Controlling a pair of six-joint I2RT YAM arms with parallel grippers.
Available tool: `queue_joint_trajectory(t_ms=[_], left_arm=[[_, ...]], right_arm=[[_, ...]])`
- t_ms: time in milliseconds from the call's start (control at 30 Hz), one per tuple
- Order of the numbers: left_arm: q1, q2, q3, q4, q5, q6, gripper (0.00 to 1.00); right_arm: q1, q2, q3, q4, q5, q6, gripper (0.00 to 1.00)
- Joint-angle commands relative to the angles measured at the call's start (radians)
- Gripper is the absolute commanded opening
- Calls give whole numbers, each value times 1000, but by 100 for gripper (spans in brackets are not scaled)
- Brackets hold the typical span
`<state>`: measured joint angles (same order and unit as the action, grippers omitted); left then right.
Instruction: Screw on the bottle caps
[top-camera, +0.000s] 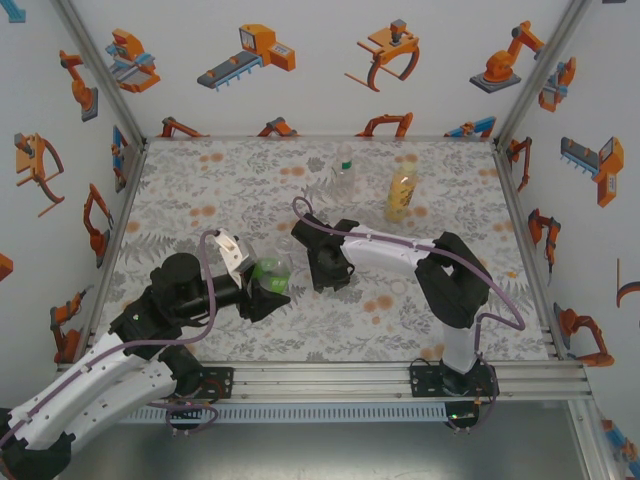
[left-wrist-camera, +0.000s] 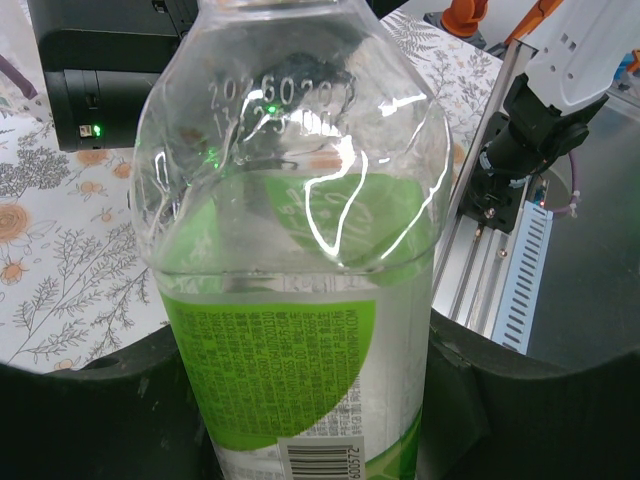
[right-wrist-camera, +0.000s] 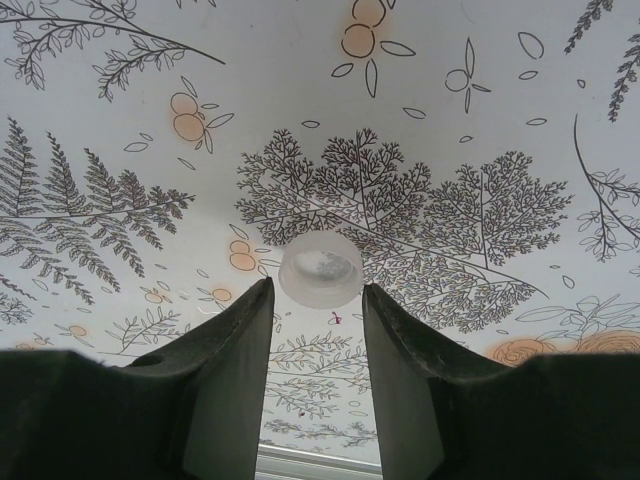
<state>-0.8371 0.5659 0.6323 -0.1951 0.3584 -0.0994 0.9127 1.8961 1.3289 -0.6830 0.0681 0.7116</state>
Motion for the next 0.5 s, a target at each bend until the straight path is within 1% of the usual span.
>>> queue_joint_trajectory(t_ms=[0, 333, 467], left_arm=[[4, -8, -9, 22, -2, -6, 0], [4, -10, -9, 18, -7, -6, 0], [4, -9, -9, 19, -8, -7, 0]], right_arm=[[8, -2, 23, -2, -2, 18, 39], [8, 7, 12, 8, -11, 20, 38], [8, 13, 13, 4, -11, 20, 40]])
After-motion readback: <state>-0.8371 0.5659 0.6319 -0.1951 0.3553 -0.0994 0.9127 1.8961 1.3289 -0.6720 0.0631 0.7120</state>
